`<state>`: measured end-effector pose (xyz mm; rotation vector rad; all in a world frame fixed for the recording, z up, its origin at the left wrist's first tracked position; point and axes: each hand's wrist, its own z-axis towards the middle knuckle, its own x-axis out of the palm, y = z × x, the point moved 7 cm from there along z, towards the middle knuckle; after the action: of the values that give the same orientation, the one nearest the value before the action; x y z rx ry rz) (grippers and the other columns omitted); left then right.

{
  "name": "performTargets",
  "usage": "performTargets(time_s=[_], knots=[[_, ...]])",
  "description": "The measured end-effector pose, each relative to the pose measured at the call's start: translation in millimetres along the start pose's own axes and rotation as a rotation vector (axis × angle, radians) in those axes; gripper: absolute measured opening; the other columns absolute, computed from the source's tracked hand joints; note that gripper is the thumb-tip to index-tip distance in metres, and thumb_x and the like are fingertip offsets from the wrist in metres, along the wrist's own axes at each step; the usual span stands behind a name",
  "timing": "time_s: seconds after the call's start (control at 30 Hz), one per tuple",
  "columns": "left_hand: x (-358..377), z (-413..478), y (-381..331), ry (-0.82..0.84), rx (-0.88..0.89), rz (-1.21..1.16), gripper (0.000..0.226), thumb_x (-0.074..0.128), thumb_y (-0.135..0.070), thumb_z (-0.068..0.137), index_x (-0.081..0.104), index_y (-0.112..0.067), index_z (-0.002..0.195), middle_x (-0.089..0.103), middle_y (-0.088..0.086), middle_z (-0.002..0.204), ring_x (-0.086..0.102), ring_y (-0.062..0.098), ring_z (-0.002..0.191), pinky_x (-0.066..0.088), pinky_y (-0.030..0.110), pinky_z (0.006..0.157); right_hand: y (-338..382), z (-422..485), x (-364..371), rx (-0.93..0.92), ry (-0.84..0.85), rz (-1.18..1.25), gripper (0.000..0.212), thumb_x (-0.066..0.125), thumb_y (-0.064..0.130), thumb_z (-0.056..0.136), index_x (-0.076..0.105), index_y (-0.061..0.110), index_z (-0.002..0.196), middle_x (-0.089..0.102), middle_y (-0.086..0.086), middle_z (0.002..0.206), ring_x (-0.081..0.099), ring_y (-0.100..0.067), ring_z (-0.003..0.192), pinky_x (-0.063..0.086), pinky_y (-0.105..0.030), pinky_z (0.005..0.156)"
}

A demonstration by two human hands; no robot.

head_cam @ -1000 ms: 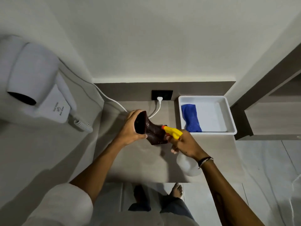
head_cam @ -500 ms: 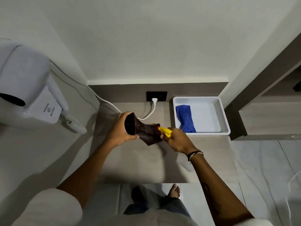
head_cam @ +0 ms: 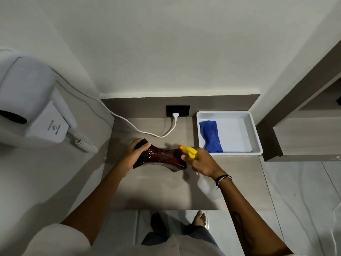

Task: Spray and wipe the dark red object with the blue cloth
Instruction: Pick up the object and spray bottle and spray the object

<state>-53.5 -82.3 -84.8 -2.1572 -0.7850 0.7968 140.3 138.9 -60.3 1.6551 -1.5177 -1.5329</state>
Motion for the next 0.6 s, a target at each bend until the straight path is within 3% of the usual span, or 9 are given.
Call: performTargets(time_s=[0.07, 0.1, 0.2, 0.27, 0.33, 0.47, 0.5, 0.6], knots=[[1.5, -0.3, 0.3, 0.051, 0.041, 0.121, 0.073, 0.087, -0.067, 0.071, 0.065, -0.039, 0.135, 0.063, 0.009, 0.146, 0.063, 0.031, 0.131, 0.051, 0.057, 0.113, 4.6, -1.6, 6.8, -0.042, 0.034, 0.006, 0.008, 0.070, 0.036, 0.106, 0.073, 0.035, 0.112, 0.076, 0.004, 0.080, 0.065, -0.001, 0.046, 0.052, -0.027, 0.056], [1.4, -1.7, 0.2, 0.067, 0.062, 0.170, 0.090, 0.090, -0.067, 0.067, 0.058, -0.036, 0.145, 0.057, 0.007, 0.151, 0.059, 0.030, 0.135, 0.049, 0.054, 0.116, 7.3, -2.0, 11.5, -0.058, 0.063, 0.018, 0.009, 0.070, 0.035, 0.106, 0.073, 0.037, 0.114, 0.075, 0.003, 0.078, 0.065, -0.003, 0.047, 0.052, -0.026, 0.054], [3.2, -8.8, -1.3, 0.122, 0.163, 0.250, 0.134, 0.102, -0.058, 0.044, 0.039, -0.035, 0.160, 0.045, -0.001, 0.157, 0.049, 0.020, 0.140, 0.045, 0.038, 0.115, 18.0, -1.6, 29.7, -0.093, 0.151, 0.052, 0.036, 0.068, 0.036, 0.107, 0.068, 0.027, 0.141, 0.079, -0.023, 0.089, 0.065, -0.025, 0.053, 0.054, -0.026, 0.046], [4.0, -10.3, -0.4, 0.143, 0.230, 0.319, 0.147, 0.105, -0.048, 0.037, 0.033, -0.032, 0.164, 0.040, 0.001, 0.161, 0.044, 0.020, 0.144, 0.043, 0.041, 0.118, 26.0, 0.4, 40.5, -0.136, 0.185, 0.063, 0.039, 0.066, 0.036, 0.107, 0.067, 0.023, 0.144, 0.076, -0.030, 0.091, 0.064, -0.030, 0.054, 0.053, -0.025, 0.047], [3.8, -9.1, 2.1, 0.141, 0.264, 0.350, 0.146, 0.107, -0.032, 0.041, 0.031, -0.030, 0.165, 0.039, 0.004, 0.162, 0.041, 0.023, 0.147, 0.041, 0.045, 0.120, 33.3, 2.2, 46.3, -0.172, 0.191, 0.026, 0.040, 0.064, 0.036, 0.109, 0.066, 0.019, 0.144, 0.077, -0.028, 0.092, 0.065, -0.017, 0.056, 0.052, -0.020, 0.051], [1.0, -2.8, 5.4, 0.088, 0.308, 0.356, 0.132, 0.106, -0.007, 0.052, 0.036, -0.025, 0.163, 0.043, 0.007, 0.160, 0.044, 0.028, 0.147, 0.043, 0.046, 0.118, 36.5, 3.0, 44.0, -0.174, 0.146, -0.110, 0.037, 0.063, 0.036, 0.109, 0.071, 0.014, 0.137, 0.081, -0.006, 0.107, 0.071, 0.004, 0.073, 0.058, -0.020, 0.071], [-0.3, -1.5, 5.5, 0.080, 0.309, 0.366, 0.132, 0.106, -0.007, 0.051, 0.037, -0.024, 0.162, 0.043, 0.007, 0.161, 0.043, 0.028, 0.147, 0.043, 0.049, 0.120, 32.9, 2.5, 42.0, -0.149, 0.143, -0.127, 0.037, 0.063, 0.037, 0.109, 0.072, 0.014, 0.135, 0.081, -0.005, 0.106, 0.074, 0.001, 0.080, 0.060, -0.023, 0.075], [-2.0, 0.6, 0.9, 0.083, 0.366, 0.423, 0.127, 0.107, -0.014, 0.045, 0.044, -0.024, 0.156, 0.051, 0.002, 0.153, 0.047, 0.025, 0.142, 0.043, 0.050, 0.119, 11.7, 1.9, 30.1, -0.009, 0.103, -0.280, 0.039, 0.063, 0.041, 0.107, 0.072, 0.012, 0.132, 0.080, -0.016, 0.117, 0.075, -0.032, 0.102, 0.062, -0.048, 0.095]])
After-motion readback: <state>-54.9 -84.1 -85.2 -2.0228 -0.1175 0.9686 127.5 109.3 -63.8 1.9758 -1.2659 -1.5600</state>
